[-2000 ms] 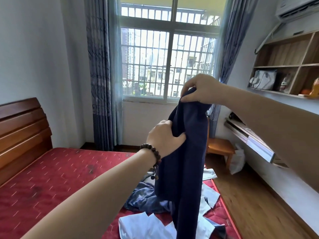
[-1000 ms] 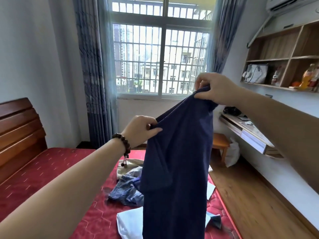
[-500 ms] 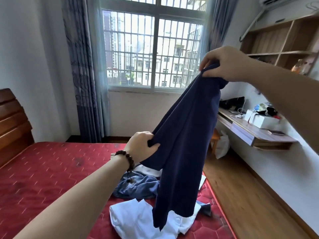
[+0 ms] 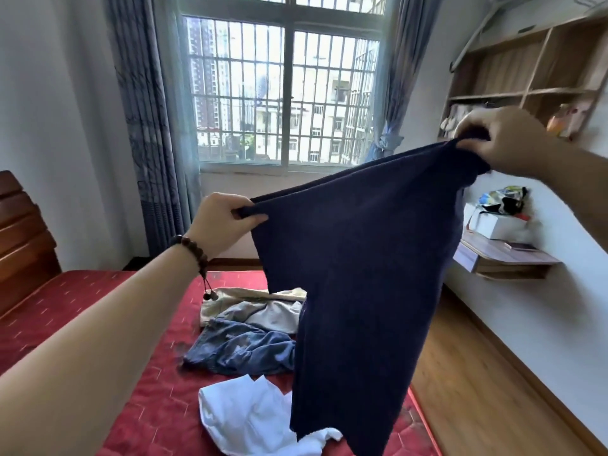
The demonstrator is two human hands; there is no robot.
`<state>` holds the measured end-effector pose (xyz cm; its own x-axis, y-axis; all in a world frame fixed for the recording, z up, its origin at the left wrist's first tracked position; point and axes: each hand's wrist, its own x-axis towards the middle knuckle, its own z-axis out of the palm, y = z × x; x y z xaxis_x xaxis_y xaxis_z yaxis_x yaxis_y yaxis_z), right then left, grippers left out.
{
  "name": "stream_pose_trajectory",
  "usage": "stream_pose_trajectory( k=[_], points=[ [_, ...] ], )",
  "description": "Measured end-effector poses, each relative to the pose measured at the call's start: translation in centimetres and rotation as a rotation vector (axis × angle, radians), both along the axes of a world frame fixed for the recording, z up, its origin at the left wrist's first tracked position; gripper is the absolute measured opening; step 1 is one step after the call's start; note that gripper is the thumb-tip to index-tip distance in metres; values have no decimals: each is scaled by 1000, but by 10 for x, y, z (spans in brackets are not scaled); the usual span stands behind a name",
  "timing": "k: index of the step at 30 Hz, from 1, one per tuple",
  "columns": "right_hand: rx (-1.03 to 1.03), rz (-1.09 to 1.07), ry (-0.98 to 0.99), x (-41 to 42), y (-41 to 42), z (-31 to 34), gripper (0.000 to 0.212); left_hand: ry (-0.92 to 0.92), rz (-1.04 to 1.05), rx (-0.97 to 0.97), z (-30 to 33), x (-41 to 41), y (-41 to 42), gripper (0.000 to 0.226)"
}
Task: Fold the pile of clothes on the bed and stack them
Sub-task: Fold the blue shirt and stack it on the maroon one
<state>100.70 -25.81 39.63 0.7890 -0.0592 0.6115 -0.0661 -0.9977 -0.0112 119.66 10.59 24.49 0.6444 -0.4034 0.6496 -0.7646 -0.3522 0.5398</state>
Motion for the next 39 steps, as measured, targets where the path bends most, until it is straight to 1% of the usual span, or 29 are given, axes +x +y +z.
stream_pose_trajectory(
  k=[1, 2, 5, 6, 7, 8, 9, 10, 11, 12, 13, 15, 16, 17, 19, 20, 23, 24, 26, 28, 30, 34, 36, 39],
  points=[
    [-49, -19, 75, -1, -7, -6, 8, 2, -2, 15, 2, -6, -5, 14],
    [-69, -28, 95, -2, -15, -10, 8, 2, 0, 13, 4, -12, -9, 15],
    [-4, -21, -91, -8, -33, -13, 13, 60, -37, -123, 5, -29, -15, 26],
    [-31, -25, -49, -9, -38, -15, 14, 80, -38, -141, 4, -36, -16, 29],
    [-71, -26, 40, -11, -41, -19, 13, 72, -22, -121, 3, -41, -16, 28],
    [-99, -28, 99, -15, -42, -23, 13, 51, 7, -81, 1, -47, -16, 22],
    [-104, -20, 81, -20, -43, -26, 15, 36, 31, -53, 0, -54, -16, 14],
    [-89, -8, 1, -27, -44, -28, 20, 31, 53, -51, -2, -61, -15, 8],
    [-63, 1, -95, -34, -43, -31, 27, 36, 64, -80, -2, -69, -15, 7],
    [-55, 2, -141, -42, -41, -34, 33, 56, 67, -124, -3, -77, -14, 6],
    [-74, 10, -116, -49, -38, -38, 35, 92, 53, -167, -2, -86, -14, 6],
    [-128, 27, 24, -66, -32, -48, 23, 171, -1, -211, -2, -104, -12, 8],
    [-130, 29, 40, -76, -30, -52, 18, 198, -19, -217, -4, -112, -10, 9],
    [-110, 31, 5, -88, -28, -55, 16, 218, -29, -221, -6, -121, -7, 10],
    [-25, 32, -64, -116, -18, -57, 14, 251, -46, -244, -11, -141, 6, 8],
    [11, 34, -29, -130, -11, -60, 12, 275, -59, -259, -15, -153, 13, 9],
    [112, 12, 208, -173, 10, -78, 10, 383, -125, -266, -31, -196, 36, 12],
    [154, 11, 242, -188, 17, -86, 9, 439, -162, -279, -38, -211, 44, 14],
    [251, 40, 253, -219, 30, -103, 11, 564, -228, -330, -55, -236, 59, 18],
    [397, 68, 257, -249, 40, -123, 14, 669, -257, -369, -71, -260, 72, 20],
    [561, 73, 266, -276, 45, -141, 10, 730, -277, -399, -85, -282, 80, 19],
    [783, 69, 256, -315, 46, -163, 3, 828, -304, -433, -108, -319, 86, 9],
    [834, 62, 282, -324, 46, -168, 3, 850, -288, -428, -119, -328, 86, 9],
    [837, 47, 321, -322, 41, -173, 6, 900, -256, -418, -137, -336, 81, 10]
  ],
)
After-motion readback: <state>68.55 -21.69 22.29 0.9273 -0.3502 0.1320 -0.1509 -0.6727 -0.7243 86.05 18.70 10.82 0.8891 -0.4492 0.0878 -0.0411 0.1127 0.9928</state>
